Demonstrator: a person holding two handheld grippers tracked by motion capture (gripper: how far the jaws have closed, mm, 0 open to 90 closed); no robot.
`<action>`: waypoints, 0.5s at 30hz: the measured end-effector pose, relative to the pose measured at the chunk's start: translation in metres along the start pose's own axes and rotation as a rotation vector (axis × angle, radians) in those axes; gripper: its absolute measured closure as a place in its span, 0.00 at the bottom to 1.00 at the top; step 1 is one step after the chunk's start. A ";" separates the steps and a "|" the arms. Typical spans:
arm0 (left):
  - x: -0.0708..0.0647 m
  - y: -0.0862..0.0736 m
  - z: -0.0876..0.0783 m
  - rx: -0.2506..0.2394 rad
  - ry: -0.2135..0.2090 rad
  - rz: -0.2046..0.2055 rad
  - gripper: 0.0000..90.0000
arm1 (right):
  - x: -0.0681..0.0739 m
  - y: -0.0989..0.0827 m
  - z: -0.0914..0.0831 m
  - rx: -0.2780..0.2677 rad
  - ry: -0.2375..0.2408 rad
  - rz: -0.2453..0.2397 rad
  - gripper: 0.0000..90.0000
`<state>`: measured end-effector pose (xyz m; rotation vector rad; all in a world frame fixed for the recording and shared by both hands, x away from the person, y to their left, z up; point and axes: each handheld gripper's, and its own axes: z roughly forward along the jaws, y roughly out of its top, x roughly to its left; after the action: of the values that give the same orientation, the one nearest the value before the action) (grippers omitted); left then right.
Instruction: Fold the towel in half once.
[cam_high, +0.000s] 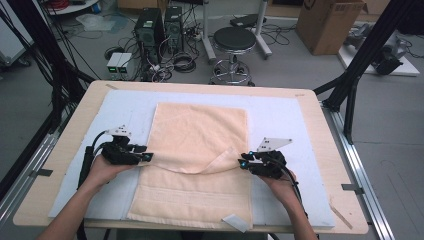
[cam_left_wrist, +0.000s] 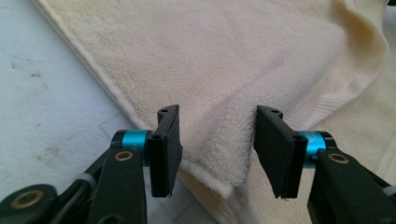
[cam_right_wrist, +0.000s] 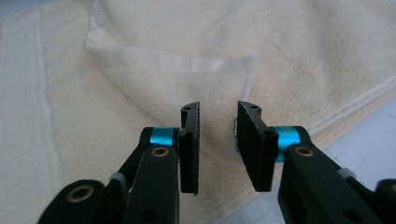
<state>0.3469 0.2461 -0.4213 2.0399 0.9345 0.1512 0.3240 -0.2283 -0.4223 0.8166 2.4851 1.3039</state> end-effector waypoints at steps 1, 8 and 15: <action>-0.002 -0.002 -0.003 -0.012 0.013 0.020 0.56 | -0.001 0.000 -0.001 -0.010 -0.006 -0.005 0.74; -0.005 -0.011 -0.012 -0.030 0.040 0.039 0.60 | -0.002 0.006 -0.003 -0.051 -0.037 -0.029 0.66; -0.008 -0.017 0.002 -0.029 0.059 0.090 0.69 | -0.011 0.015 0.018 -0.038 0.000 0.016 0.58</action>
<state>0.3328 0.2456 -0.4334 2.0610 0.8721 0.2739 0.3468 -0.2154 -0.4218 0.8288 2.4514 1.3520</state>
